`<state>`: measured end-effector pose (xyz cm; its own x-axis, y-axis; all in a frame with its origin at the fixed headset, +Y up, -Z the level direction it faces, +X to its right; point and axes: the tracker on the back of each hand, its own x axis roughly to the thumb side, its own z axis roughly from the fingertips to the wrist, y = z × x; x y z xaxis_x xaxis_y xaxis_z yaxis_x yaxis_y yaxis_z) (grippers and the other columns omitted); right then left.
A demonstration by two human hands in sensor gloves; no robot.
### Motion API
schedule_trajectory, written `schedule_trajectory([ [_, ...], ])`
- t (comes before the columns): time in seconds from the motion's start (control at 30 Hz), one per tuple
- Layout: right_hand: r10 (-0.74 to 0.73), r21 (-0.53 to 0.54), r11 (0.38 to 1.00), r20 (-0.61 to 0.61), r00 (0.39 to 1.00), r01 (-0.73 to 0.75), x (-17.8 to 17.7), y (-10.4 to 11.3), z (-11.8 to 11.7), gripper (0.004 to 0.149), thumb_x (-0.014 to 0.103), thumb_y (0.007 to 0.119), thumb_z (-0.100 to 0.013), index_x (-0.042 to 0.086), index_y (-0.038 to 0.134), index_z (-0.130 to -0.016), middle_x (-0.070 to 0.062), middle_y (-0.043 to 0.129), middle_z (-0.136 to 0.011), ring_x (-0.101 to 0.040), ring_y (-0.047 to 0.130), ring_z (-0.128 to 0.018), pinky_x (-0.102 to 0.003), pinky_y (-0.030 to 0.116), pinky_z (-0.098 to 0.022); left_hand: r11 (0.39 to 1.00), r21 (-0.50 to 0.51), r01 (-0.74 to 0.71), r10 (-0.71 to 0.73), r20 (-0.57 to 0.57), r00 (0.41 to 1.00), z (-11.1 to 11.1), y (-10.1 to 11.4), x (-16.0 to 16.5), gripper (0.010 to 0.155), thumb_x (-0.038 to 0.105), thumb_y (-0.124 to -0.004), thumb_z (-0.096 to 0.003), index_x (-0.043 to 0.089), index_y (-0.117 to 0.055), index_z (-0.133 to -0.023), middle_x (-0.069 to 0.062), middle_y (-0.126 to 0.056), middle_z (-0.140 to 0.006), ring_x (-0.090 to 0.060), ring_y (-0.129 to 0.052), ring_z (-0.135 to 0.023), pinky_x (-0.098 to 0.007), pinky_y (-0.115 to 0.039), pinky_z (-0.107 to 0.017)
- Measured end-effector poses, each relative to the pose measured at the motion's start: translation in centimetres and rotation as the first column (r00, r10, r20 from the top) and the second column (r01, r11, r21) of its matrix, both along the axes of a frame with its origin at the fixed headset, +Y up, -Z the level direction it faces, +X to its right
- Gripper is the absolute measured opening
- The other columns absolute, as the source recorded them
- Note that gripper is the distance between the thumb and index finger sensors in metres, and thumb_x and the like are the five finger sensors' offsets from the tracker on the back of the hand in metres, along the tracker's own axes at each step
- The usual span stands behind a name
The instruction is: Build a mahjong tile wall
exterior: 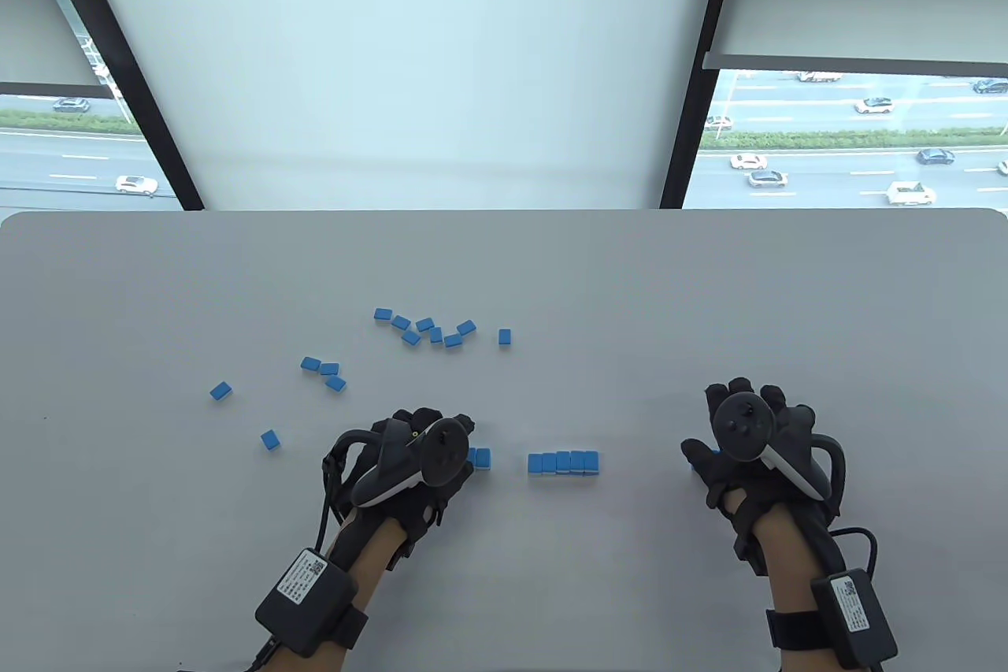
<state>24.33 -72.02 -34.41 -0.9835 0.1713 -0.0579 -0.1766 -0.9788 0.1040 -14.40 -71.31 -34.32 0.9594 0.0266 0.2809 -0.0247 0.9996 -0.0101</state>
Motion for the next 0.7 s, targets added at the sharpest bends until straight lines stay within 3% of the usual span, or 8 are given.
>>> schedule_trajectory([
  [0.13,0.003,0.010,1.000,0.000,1.000,-0.003,0.1,0.2,0.1,0.081,0.061,0.067,-0.042,0.023,0.036,-0.106,-0.008,0.026,-0.112,-0.047,0.021,-0.097,-0.067,0.015,-0.061,0.999,0.039,-0.005,0.005,0.011,1.000,-1.4,1.9,0.5,0.064,0.056,-0.082,-0.0402,0.033,-0.072,-0.099,0.002,-0.081,-0.093,-0.026,-0.086,-0.080,-0.057,-0.071,-0.065],
  [0.33,0.002,0.009,1.000,-0.003,1.000,-0.002,0.1,0.2,0.1,0.081,0.061,0.067,-0.042,0.023,0.036,-0.106,-0.008,0.026,-0.112,-0.047,0.021,-0.097,-0.067,0.015,-0.061,0.992,0.044,0.119,-0.121,0.049,0.991,-6.1,3.3,3.8,0.066,0.056,-0.082,-0.0397,0.034,-0.069,-0.101,0.002,-0.079,-0.098,-0.028,-0.085,-0.085,-0.057,-0.071,-0.065],
  [0.53,0.005,0.012,1.000,-0.006,1.000,-0.005,0.0,0.2,0.1,0.081,0.061,0.067,-0.042,0.023,0.036,-0.106,-0.008,0.026,-0.112,-0.047,0.021,-0.097,-0.067,0.015,-0.061,0.977,0.009,0.212,-0.211,0.087,0.974,-11.8,2.5,7.0,0.076,0.054,-0.089,-0.0364,0.036,-0.060,-0.104,0.004,-0.074,-0.104,-0.027,-0.083,-0.088,-0.056,-0.070,-0.067],
  [0.7,0.004,0.015,1.000,-0.001,1.000,-0.004,0.2,0.2,0.1,0.081,0.061,0.067,-0.042,0.023,0.036,-0.106,-0.008,0.026,-0.112,-0.047,0.021,-0.097,-0.067,0.015,-0.060,0.957,-0.046,0.285,-0.282,0.064,0.957,-15.3,0.7,8.8,0.074,0.050,-0.091,-0.0361,0.036,-0.062,-0.103,0.004,-0.075,-0.104,-0.026,-0.084,-0.087,-0.055,-0.071,-0.066],
])
